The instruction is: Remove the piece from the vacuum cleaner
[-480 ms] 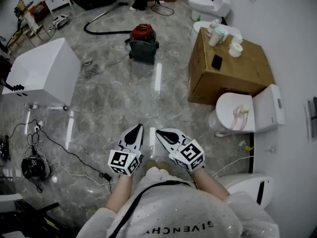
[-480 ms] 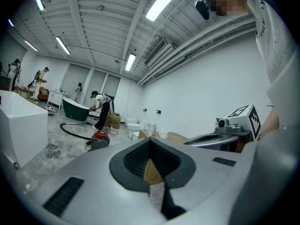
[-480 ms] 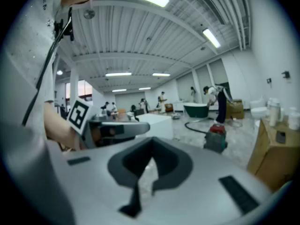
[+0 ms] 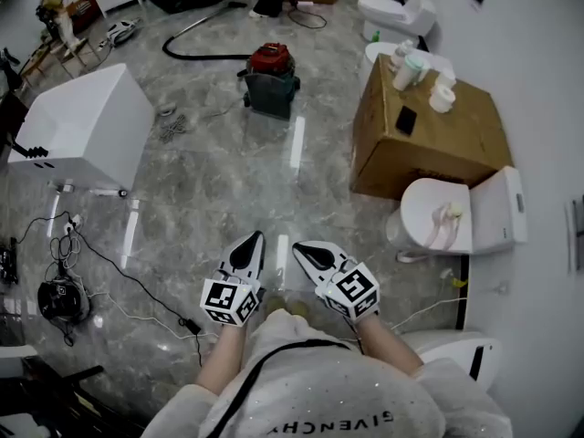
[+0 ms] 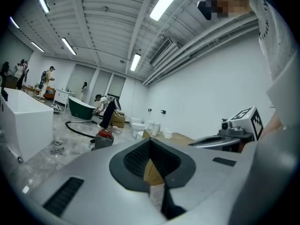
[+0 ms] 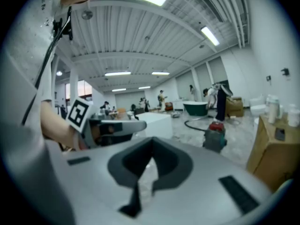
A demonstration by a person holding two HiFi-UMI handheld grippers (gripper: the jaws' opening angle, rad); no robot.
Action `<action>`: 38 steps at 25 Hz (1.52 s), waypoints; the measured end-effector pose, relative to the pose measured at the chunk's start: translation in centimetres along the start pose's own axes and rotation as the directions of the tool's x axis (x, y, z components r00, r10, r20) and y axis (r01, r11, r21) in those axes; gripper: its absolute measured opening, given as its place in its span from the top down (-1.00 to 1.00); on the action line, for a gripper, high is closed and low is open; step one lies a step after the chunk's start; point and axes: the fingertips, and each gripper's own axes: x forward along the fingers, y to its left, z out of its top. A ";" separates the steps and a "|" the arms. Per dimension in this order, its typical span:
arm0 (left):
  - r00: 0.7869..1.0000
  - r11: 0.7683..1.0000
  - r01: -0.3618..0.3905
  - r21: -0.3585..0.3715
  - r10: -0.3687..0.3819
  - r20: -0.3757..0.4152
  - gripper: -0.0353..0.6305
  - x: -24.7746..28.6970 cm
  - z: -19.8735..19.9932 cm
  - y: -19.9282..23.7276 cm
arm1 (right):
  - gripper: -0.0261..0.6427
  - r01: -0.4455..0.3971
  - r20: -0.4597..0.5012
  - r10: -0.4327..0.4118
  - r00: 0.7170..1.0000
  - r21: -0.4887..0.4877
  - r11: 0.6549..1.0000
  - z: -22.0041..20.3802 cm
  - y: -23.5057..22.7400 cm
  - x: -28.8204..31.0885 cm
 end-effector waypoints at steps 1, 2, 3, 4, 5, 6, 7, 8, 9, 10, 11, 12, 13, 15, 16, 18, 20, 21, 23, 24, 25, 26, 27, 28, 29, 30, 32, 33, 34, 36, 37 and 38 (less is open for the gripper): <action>1.000 1.000 -0.002 -0.002 0.002 0.001 0.83 0.0 -0.2 -0.1 | 0.88 0.002 0.001 -0.002 1.000 0.002 1.000 -0.1 -0.2 0.0; 1.000 1.000 -0.003 -0.005 0.003 0.000 0.83 0.0 -0.4 -0.2 | 0.88 0.005 0.001 -0.005 1.000 0.005 1.000 -0.2 -0.4 0.0; 1.000 1.000 -0.005 -0.009 0.005 -0.004 0.83 0.0 -0.8 -0.3 | 0.88 0.008 0.000 -0.008 1.000 0.008 1.000 -0.4 -0.7 -0.1; 1.000 1.000 -0.008 -0.013 0.008 -0.009 0.83 0.1 -1.2 -0.3 | 0.88 0.012 -0.001 -0.012 1.000 0.011 1.000 -0.5 -0.9 -0.2; 1.000 1.000 -0.013 -0.018 0.012 -0.015 0.83 0.1 -1.5 -0.2 | 0.88 0.015 -0.003 -0.015 1.000 0.014 1.000 -0.7 -1.1 -0.2; 1.000 0.999 -0.019 -0.027 0.018 -0.019 0.83 0.2 -1.8 0.1 | 0.88 0.018 -0.006 -0.018 1.000 0.016 1.000 -0.8 -1.3 -0.3; 0.999 0.999 -0.025 -0.038 0.025 -0.022 0.83 0.4 -2.1 0.4 | 0.88 0.022 -0.009 -0.022 1.000 0.019 1.000 -0.8 -1.6 -0.4; 0.999 0.998 -0.031 -0.048 0.030 -0.022 0.83 0.7 -2.2 0.7 | 0.88 0.028 -0.013 -0.027 1.000 0.023 0.999 -0.9 -2.0 -0.4; 0.999 0.998 -0.033 -0.055 0.032 -0.021 0.83 1.2 -2.2 1.1 | 0.88 0.035 -0.017 -0.034 0.999 0.028 0.999 -1.0 -2.5 -0.4; 0.999 0.998 -0.033 -0.056 0.032 -0.019 0.83 1.7 -2.1 1.5 | 0.88 0.043 -0.020 -0.043 0.999 0.033 0.999 -1.0 -3.2 -0.3; 0.999 0.998 -0.029 -0.053 0.028 -0.016 0.83 2.3 -2.0 1.8 | 0.88 0.054 -0.020 -0.053 0.998 0.038 0.998 -1.0 -3.9 -0.1; 1.000 0.999 -0.024 -0.048 0.023 -0.013 0.83 3.0 -1.8 2.2 | 0.88 0.064 -0.018 -0.063 0.998 0.044 0.997 -0.8 -4.7 0.2; 1.000 0.999 -0.017 -0.042 0.017 -0.010 0.83 3.7 -1.5 2.5 | 0.88 0.073 -0.015 -0.073 0.997 0.051 0.996 -0.6 -5.4 0.6; 1.000 0.999 -0.002 -0.032 0.002 -0.005 0.83 5.4 -0.8 3.3 | 0.88 0.087 -0.005 -0.087 0.996 0.059 0.994 0.2 -6.9 1.5; 1.000 1.000 0.007 -0.025 -0.007 -0.002 0.83 6.3 -0.3 3.8 | 0.88 0.089 0.001 -0.089 0.996 0.059 0.994 0.8 -7.6 2.2; 1.000 1.000 0.024 -0.007 -0.024 0.001 0.83 8.0 0.8 5.0 | 0.88 0.086 0.008 -0.086 0.996 0.051 0.995 2.0 -8.8 3.8; 0.999 0.999 0.036 0.009 -0.036 0.000 0.83 9.6 1.8 6.3 | 0.88 0.079 0.008 -0.080 0.997 0.048 0.996 3.1 -9.9 5.7; 0.999 0.999 0.039 0.014 -0.039 0.000 0.83 10.3 2.3 7.1 | 0.88 0.075 0.007 -0.075 0.997 0.047 0.996 3.6 -10.5 6.7; 0.999 0.999 0.040 0.018 -0.040 0.001 0.83 11.6 3.3 8.9 | 0.88 0.064 0.006 -0.064 0.998 0.039 0.997 4.7 -11.3 8.8; 0.999 0.999 0.039 0.019 -0.039 0.003 0.83 12.2 3.8 9.9 | 0.88 0.058 0.005 -0.058 0.998 0.036 0.998 5.1 -11.7 9.9; 0.999 0.999 0.036 0.020 -0.036 0.004 0.83 12.8 4.2 10.9 | 0.88 0.053 0.005 -0.053 0.999 0.036 0.998 5.6 -12.1 10.9; 0.999 0.999 0.033 0.021 -0.033 0.004 0.83 13.3 4.6 11.9 | 0.88 0.047 0.005 -0.047 0.999 0.038 0.998 5.9 -12.5 12.0; 1.000 0.999 0.029 0.022 -0.029 0.002 0.83 13.7 4.8 12.9 | 0.88 0.041 0.004 -0.041 0.999 0.040 0.998 6.2 -12.8 13.0; 1.000 0.999 0.025 0.021 -0.025 -0.001 0.83 14.0 4.9 13.8 | 0.88 0.037 0.002 -0.037 0.999 0.042 0.998 6.4 -13.1 13.9; 1.000 1.000 0.021 0.018 -0.021 -0.003 0.83 14.3 5.1 14.8 | 0.88 0.035 0.000 -0.035 0.999 0.043 0.998 6.6 -13.4 14.8; 1.000 1.000 0.018 0.016 -0.018 -0.004 0.83 14.7 5.2 15.7 | 0.88 0.037 -0.001 -0.037 0.999 0.043 0.998 6.8 -13.8 15.7; 1.000 1.000 0.015 0.014 -0.015 -0.001 0.83 15.5 5.7 17.5 | 0.88 0.046 0.001 -0.046 0.999 0.043 0.998 7.2 -14.8 17.4; 1.000 1.000 0.016 0.016 -0.016 0.001 0.83 16.0 6.0 18.3 | 0.88 0.049 0.003 -0.050 0.999 0.043 0.998 7.5 -15.3 18.2; 1.000 1.000 0.018 0.020 -0.018 0.002 0.83 16.4 6.2 19.0 | 0.88 0.052 0.004 -0.052 0.999 0.044 0.998 7.7 -15.7 19.0; 1.000 0.999 0.024 0.028 -0.024 -0.002 0.83 17.2 6.5 20.2 | 0.88 0.053 0.006 -0.053 0.999 0.044 0.998 8.0 -16.4 20.5; 1.000 0.999 0.025 0.031 -0.025 -0.005 0.83 17.5 6.6 20.8 | 0.88 0.052 0.008 -0.052 0.999 0.044 0.998 8.2 -16.6 21.2; 1.000 0.999 0.026 0.031 -0.026 -0.007 0.83 17.8 6.7 21.4 | 0.88 0.049 0.009 -0.050 0.999 0.045 0.998 8.4 -16.7 21.8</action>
